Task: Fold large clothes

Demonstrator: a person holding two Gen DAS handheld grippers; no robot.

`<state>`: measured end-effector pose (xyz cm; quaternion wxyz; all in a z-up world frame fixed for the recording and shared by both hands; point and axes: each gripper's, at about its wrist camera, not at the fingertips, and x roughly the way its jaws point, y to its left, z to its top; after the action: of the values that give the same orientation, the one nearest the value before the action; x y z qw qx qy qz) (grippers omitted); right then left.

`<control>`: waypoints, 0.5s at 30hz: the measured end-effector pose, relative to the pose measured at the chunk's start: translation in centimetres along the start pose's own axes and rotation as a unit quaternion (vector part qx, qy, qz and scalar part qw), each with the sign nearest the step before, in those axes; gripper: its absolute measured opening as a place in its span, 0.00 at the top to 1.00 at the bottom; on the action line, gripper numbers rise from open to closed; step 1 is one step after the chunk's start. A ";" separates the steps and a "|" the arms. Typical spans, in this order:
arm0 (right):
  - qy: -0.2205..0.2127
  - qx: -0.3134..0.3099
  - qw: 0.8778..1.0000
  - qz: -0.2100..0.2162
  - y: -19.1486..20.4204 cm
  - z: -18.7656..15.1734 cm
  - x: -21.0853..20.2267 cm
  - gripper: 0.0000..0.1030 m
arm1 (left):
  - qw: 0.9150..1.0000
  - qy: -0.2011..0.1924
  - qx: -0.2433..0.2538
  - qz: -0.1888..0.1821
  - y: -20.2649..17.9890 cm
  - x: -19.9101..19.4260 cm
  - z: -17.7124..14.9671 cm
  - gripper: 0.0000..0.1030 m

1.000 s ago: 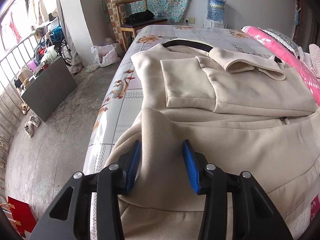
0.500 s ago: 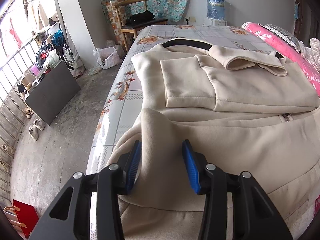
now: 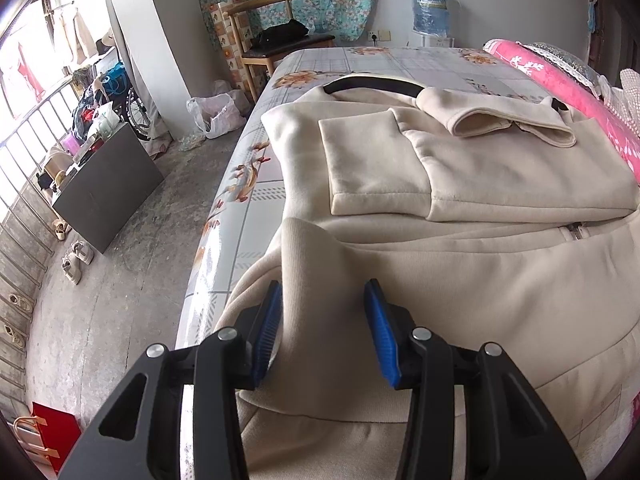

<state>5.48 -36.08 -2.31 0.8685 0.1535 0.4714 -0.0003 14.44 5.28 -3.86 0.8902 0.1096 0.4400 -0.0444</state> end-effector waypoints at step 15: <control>0.012 -0.046 0.998 -0.048 2.1 0.9 0.7 0.79 | 1.000 -0.002 0.000 -0.015 0.5 0.1 -0.1 0.60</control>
<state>6.93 -34.19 -1.86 0.8676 0.0910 0.4884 -0.0187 14.49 5.79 -3.91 0.8904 0.1025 0.4397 -0.0581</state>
